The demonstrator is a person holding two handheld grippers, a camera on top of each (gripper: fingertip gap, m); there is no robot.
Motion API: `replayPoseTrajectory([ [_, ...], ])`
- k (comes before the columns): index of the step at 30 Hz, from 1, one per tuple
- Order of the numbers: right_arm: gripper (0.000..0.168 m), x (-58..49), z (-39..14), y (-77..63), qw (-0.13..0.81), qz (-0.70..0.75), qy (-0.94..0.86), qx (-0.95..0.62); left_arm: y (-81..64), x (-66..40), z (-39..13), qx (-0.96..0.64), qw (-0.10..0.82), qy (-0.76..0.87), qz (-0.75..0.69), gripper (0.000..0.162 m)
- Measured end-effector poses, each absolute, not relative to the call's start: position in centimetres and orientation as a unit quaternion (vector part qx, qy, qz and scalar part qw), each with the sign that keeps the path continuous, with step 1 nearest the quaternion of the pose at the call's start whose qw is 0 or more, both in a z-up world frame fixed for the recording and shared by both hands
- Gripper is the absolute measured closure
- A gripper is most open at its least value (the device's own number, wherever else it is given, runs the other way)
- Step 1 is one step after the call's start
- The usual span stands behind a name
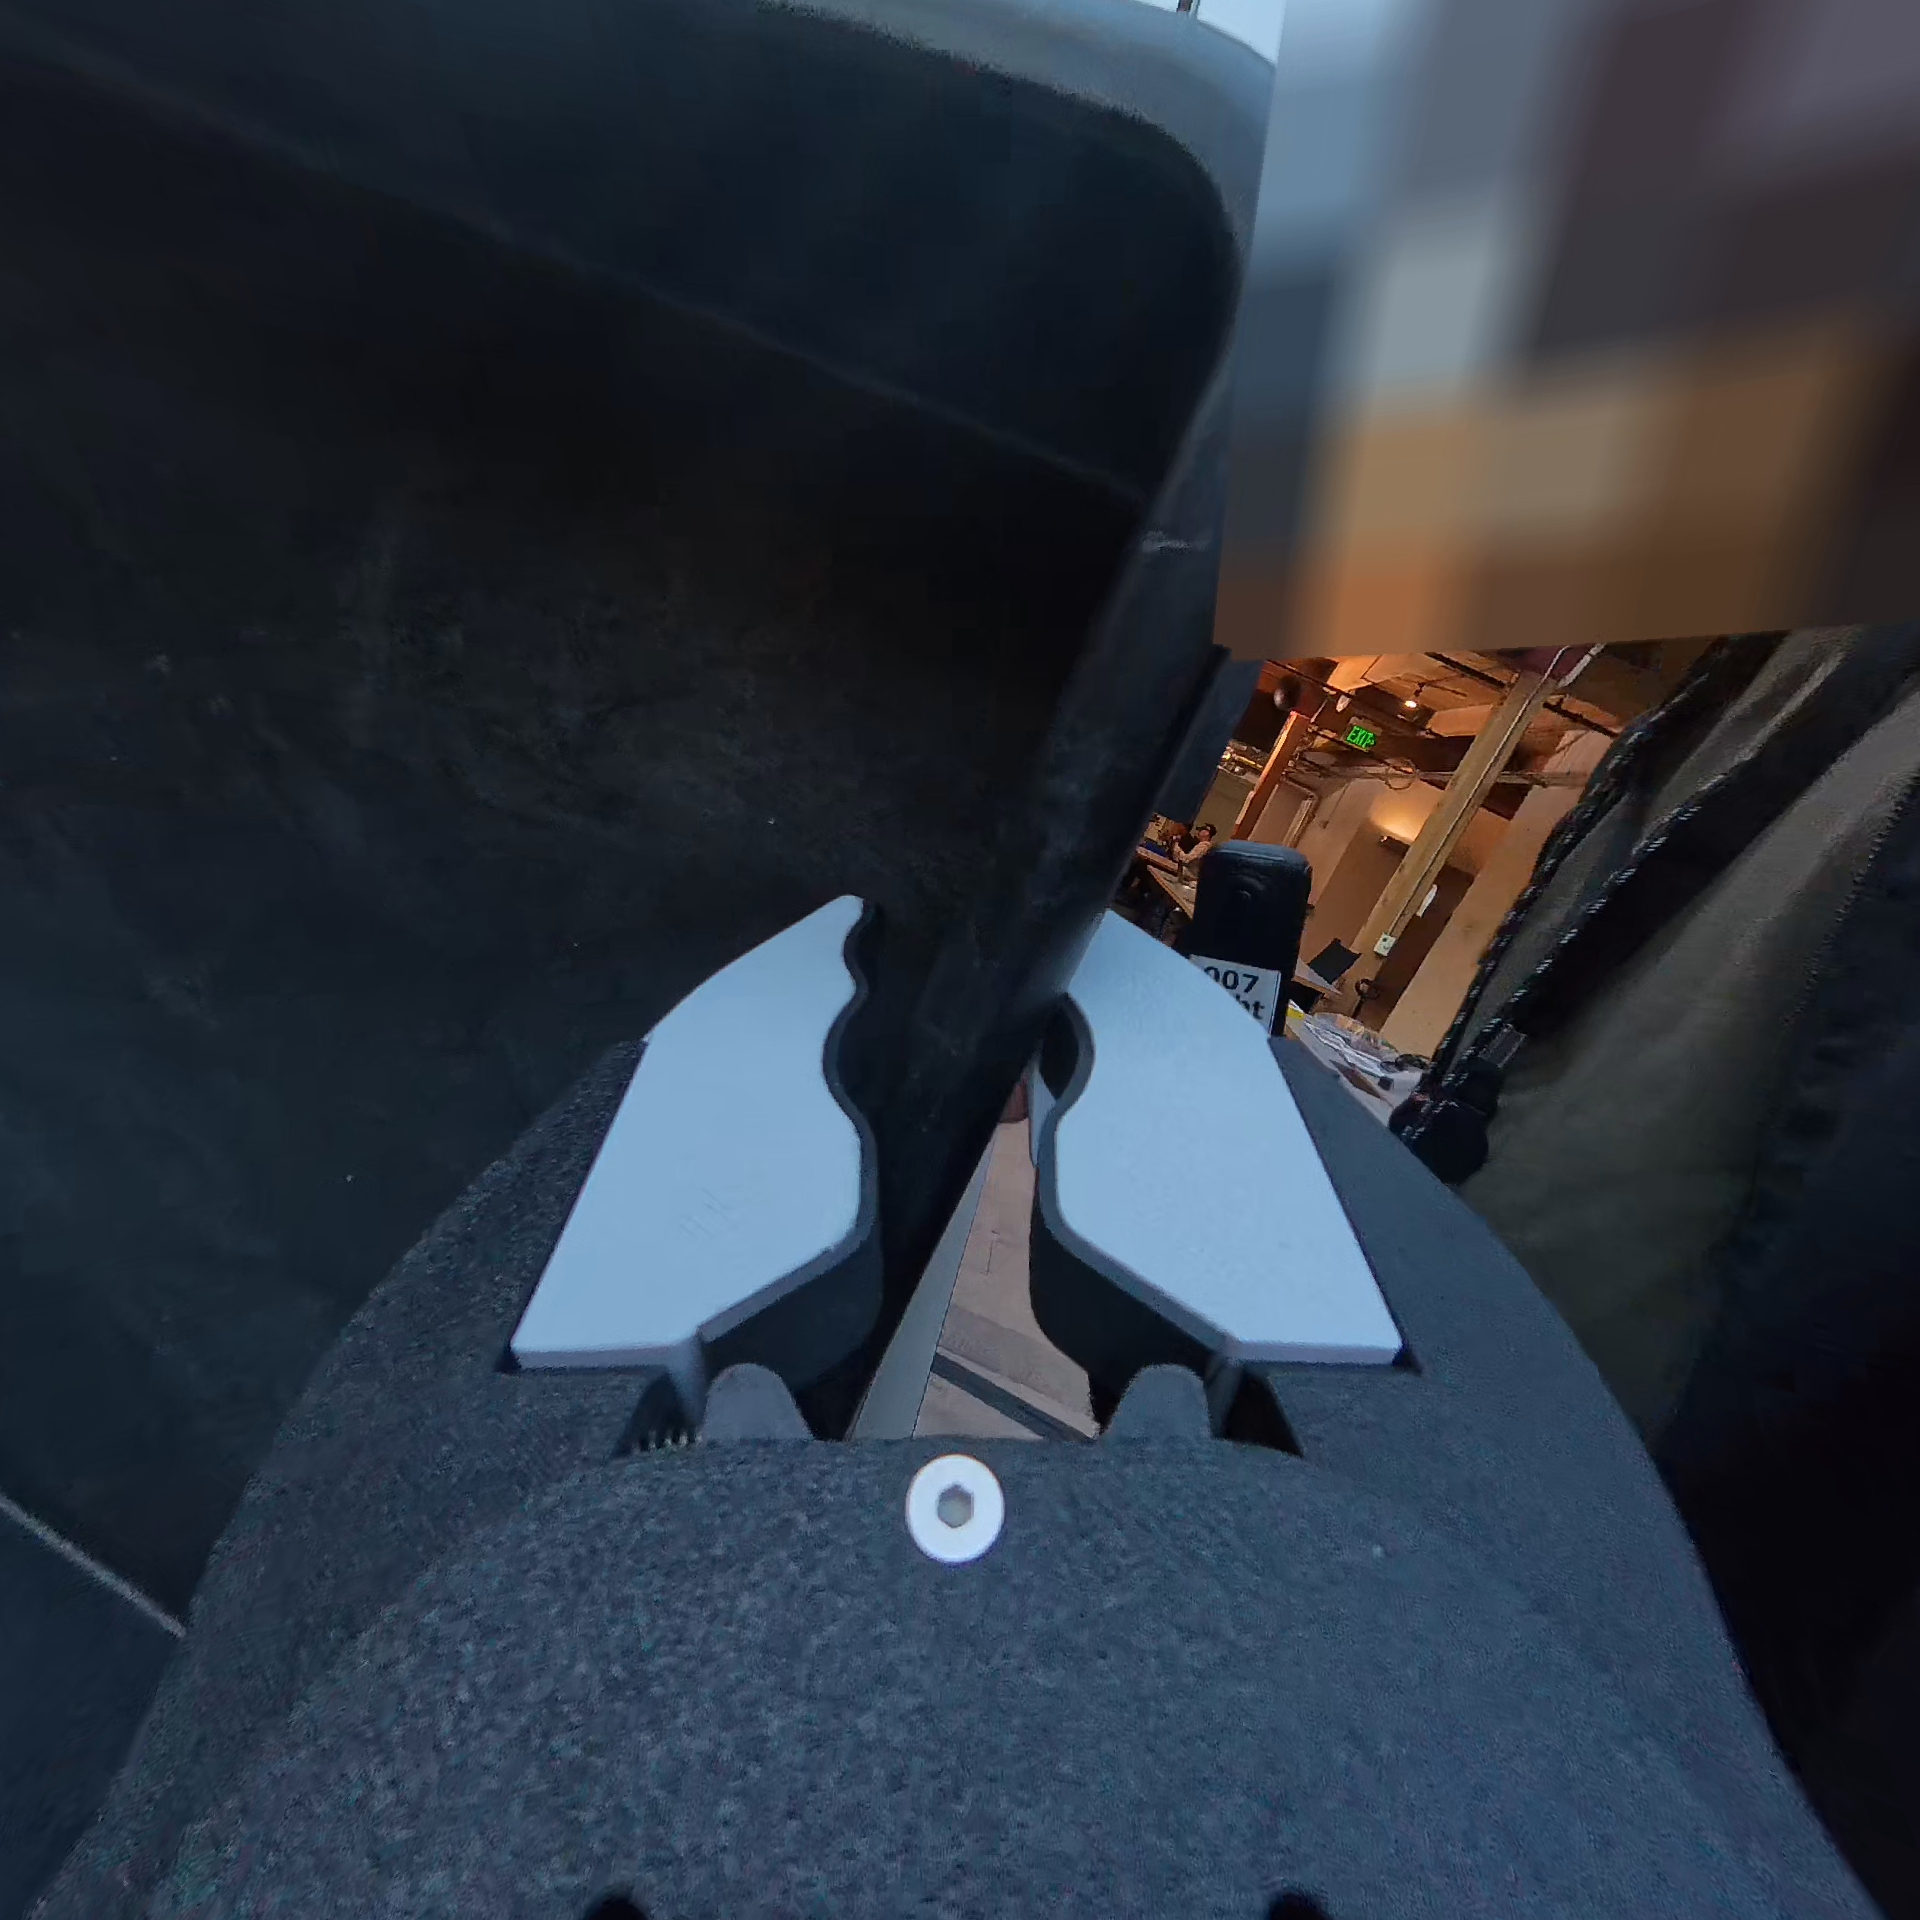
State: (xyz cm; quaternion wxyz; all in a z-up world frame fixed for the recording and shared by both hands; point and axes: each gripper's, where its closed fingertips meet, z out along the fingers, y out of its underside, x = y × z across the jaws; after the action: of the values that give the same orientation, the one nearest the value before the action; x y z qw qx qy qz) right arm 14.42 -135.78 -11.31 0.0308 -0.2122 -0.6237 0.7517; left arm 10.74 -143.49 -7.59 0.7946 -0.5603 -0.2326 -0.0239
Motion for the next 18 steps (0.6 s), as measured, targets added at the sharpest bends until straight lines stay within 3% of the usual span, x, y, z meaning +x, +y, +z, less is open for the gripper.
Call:
replayPoseTrajectory([
  [8, 0.109, 12.8, -4.8, -133.3, 0.006, 0.821, -0.461, -0.336, -143.3, 11.0, -7.6, -0.576, 0.788, -0.215, -0.035, 0.137],
  [18, 0.126, 11.1, -2.1, -131.9, -0.037, 0.851, -0.379, -0.362, -143.2, 11.5, -7.7, -0.595, 0.782, -0.181, -0.05, 0.142],
])
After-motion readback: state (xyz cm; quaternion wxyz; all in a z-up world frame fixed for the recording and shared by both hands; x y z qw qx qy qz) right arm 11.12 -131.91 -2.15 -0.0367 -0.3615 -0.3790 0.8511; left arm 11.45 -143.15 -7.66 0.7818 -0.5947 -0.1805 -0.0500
